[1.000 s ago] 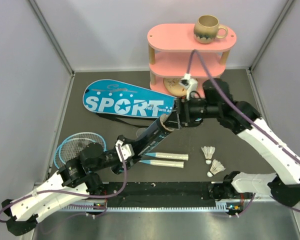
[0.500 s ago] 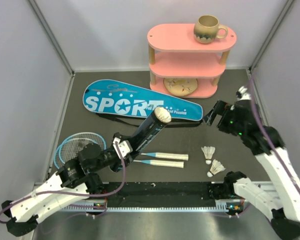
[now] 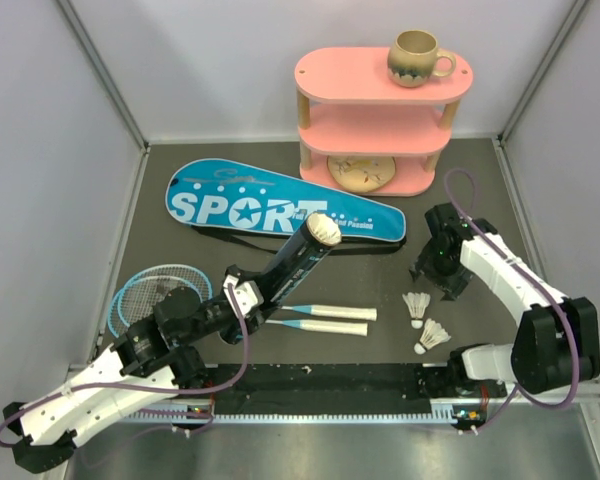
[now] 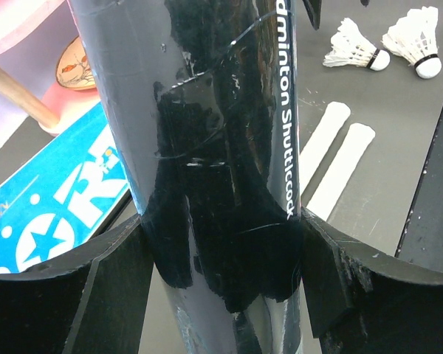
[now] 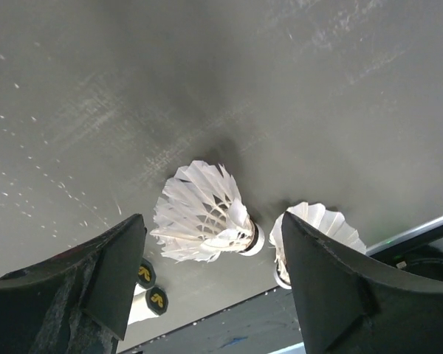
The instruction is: Pack up the badminton gear
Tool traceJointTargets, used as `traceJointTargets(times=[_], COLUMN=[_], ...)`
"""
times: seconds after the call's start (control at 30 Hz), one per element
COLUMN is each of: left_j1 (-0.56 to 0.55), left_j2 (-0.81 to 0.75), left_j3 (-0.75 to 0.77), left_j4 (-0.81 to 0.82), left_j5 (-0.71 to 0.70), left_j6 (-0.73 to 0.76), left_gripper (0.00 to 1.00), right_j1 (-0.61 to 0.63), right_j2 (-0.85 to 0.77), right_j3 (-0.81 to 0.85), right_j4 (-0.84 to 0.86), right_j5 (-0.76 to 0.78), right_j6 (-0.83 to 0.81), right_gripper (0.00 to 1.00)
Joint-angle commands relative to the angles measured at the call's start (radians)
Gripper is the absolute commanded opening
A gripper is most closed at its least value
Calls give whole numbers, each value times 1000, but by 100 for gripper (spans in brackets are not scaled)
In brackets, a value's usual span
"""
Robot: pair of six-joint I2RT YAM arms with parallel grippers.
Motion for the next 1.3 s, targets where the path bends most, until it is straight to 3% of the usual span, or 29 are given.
traceJointTargets(times=[0.0, 0.33, 0.43, 0.53, 0.57, 0.63, 0.7, 0.97, 1.1, 1.27], left_j1=[3, 2, 2, 2, 2, 2, 2, 2, 2, 2], left_j2=[-21, -1, 7, 9, 9, 10, 12, 42, 47, 47], left_j3=[36, 37, 39, 37, 36, 34, 36, 30, 28, 24], left_j4=[98, 95, 93, 93, 93, 95, 95, 99, 102, 104], left_j5=[13, 12, 6, 0, 0, -6, -11, 10, 30, 33], left_j6=[-14, -9, -11, -11, -11, -13, -13, -5, -2, -3], left_gripper=[5, 5, 5, 4, 4, 4, 4, 4, 4, 4], right_j1=[-7, -6, -7, -7, -7, -4, 3, 5, 5, 11], right_j2=[-10, 34, 30, 16, -13, -59, -151, -374, -354, -345], right_j3=[-38, -113, -112, -91, -86, -66, -42, 279, 408, 462], right_j4=[25, 97, 124, 128, 131, 132, 137, 242, 310, 460], right_j5=[-21, -73, -99, -133, -166, -198, -214, -415, -689, -826], right_j6=[62, 81, 81, 100, 105, 130, 128, -177, -160, -91], right_gripper=[72, 65, 51, 29, 9, 0, 0, 0, 0, 0])
